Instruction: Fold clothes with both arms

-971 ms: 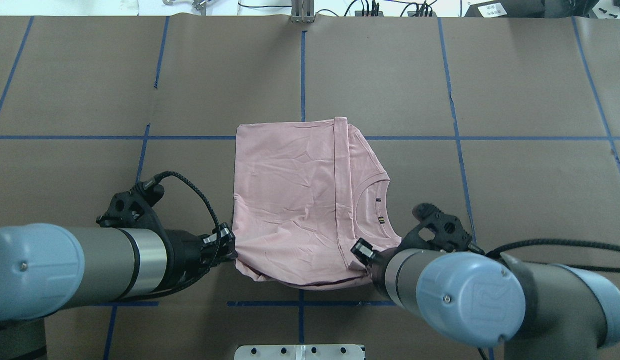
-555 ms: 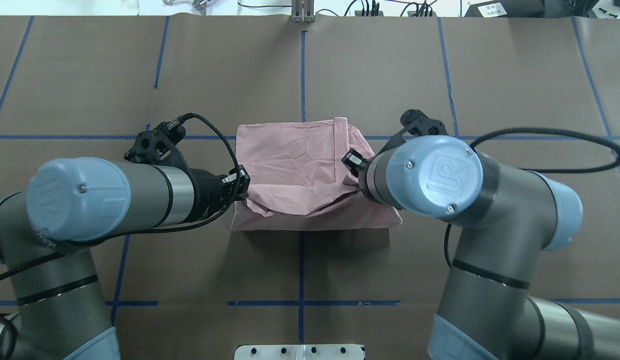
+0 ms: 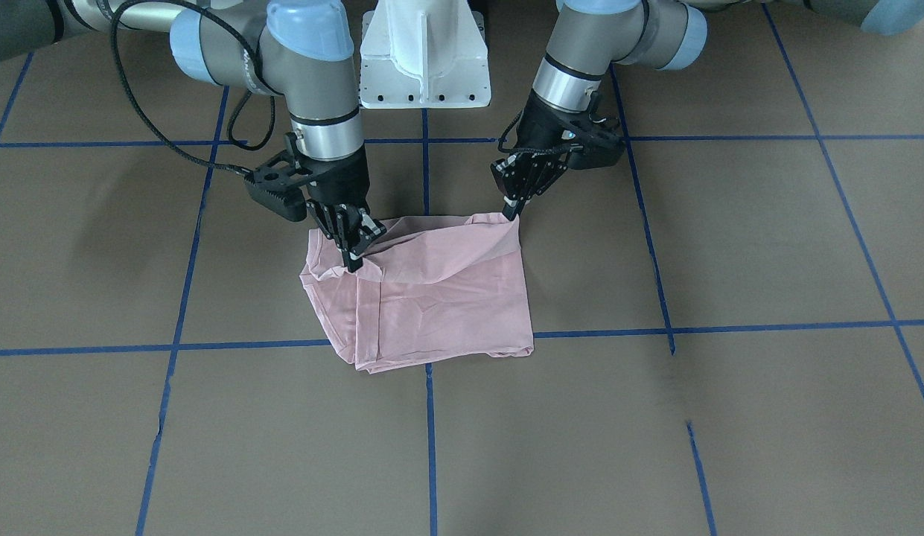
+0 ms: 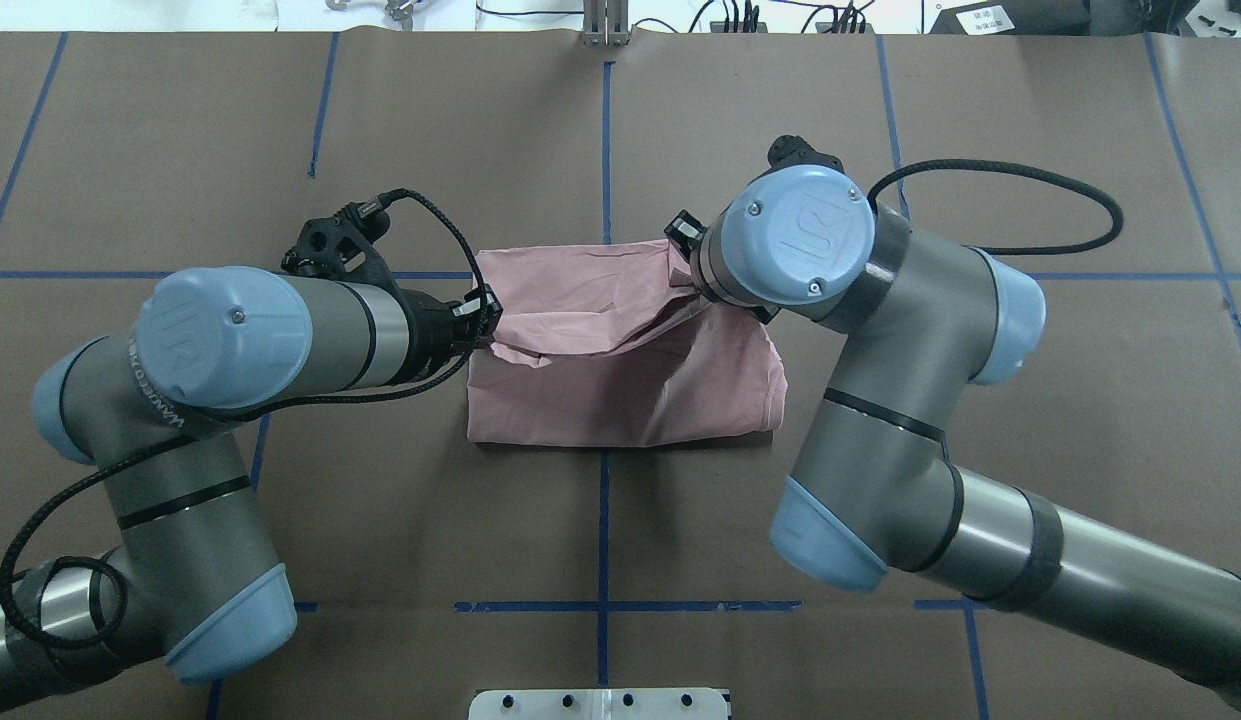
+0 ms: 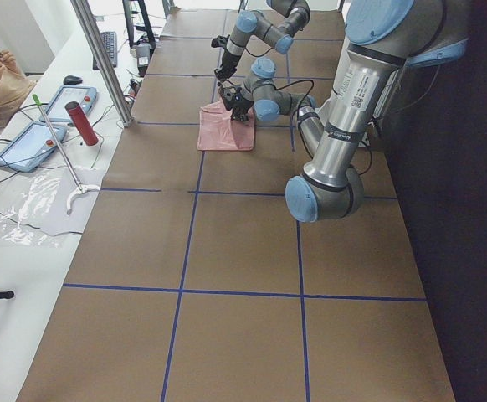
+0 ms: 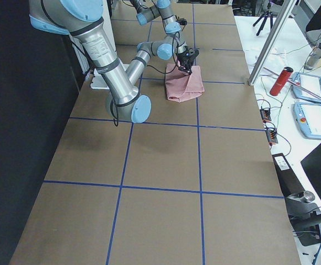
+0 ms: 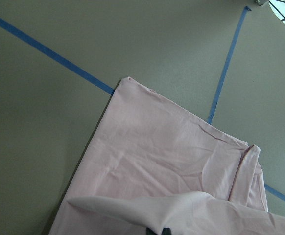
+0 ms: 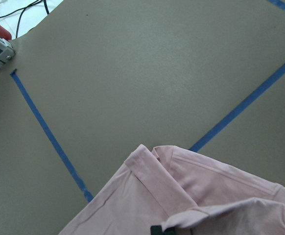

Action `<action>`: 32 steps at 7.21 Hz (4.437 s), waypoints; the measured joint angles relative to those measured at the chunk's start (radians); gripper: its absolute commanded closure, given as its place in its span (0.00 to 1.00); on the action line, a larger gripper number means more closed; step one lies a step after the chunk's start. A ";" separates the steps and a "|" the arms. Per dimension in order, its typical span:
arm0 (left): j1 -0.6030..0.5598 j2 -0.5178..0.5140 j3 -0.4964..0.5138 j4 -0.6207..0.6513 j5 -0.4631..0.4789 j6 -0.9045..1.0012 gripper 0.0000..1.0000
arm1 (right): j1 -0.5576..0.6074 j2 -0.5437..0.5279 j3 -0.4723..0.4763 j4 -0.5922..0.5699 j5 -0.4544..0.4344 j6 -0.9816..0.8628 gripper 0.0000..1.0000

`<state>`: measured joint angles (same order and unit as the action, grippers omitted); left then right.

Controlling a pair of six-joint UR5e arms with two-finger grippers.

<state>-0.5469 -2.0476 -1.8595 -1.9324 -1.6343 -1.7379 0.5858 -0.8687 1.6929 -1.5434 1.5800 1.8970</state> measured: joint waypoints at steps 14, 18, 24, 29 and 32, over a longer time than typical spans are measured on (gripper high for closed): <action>-0.865 0.190 0.532 -0.441 -0.663 1.309 0.00 | 0.819 -0.198 -0.397 0.167 0.699 -1.396 0.00; -1.197 0.220 0.509 0.055 -0.756 1.904 0.00 | 0.983 -0.337 -0.288 -0.160 0.749 -1.932 0.00; -1.211 0.521 0.137 0.310 -0.702 1.931 0.00 | 0.974 -0.494 -0.178 -0.172 0.772 -1.985 0.00; -1.143 0.553 0.096 0.292 -0.667 1.776 0.00 | 0.908 -0.508 -0.177 -0.170 0.768 -1.989 0.00; -1.135 0.564 0.085 0.292 -0.663 1.770 0.00 | 0.903 -0.512 -0.177 -0.171 0.764 -1.989 0.00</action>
<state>-1.6823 -1.4837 -1.7745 -1.6408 -2.2976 0.0318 1.4884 -1.3804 1.5159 -1.7149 2.3439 -0.0919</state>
